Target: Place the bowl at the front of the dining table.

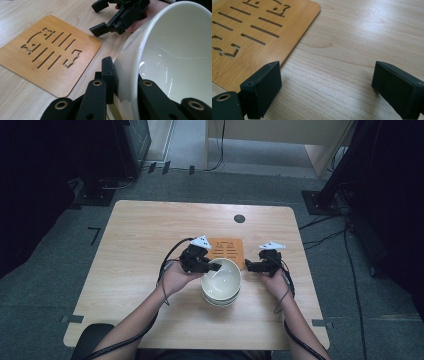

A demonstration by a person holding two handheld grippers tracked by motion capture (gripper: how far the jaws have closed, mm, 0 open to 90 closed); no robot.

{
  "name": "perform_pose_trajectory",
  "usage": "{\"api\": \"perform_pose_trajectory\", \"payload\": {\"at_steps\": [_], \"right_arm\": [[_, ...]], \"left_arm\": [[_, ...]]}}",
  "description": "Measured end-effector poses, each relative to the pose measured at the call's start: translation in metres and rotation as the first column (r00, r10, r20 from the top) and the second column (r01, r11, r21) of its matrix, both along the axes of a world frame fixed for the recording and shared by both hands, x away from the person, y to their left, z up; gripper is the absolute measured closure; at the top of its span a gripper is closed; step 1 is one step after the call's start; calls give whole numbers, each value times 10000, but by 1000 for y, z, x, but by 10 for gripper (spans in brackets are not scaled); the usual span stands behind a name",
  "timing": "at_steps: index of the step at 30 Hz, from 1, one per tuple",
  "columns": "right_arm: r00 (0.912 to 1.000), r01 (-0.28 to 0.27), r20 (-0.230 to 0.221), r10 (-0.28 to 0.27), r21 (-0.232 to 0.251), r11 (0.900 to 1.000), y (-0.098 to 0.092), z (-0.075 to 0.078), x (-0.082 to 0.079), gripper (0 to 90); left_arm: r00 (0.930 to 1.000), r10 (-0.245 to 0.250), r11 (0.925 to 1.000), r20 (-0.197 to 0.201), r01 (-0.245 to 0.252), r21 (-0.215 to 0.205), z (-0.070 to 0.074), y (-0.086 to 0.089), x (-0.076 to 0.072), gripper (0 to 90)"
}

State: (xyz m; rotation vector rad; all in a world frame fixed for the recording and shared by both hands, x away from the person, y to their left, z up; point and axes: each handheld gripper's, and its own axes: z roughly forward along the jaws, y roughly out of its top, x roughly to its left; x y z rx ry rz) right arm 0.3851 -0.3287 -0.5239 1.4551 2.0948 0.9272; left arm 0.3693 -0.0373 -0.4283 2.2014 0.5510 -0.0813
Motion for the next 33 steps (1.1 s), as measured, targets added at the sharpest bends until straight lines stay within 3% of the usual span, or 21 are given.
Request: {"api": "perform_pose_trajectory", "payload": {"at_steps": [33], "right_arm": [[10000, 20, 10, -20, 7, 10000, 0, 0, 0, 84]], "left_arm": [[9996, -18, 9983, -285, 2, -586, 16, 16, 9, 830]]}}
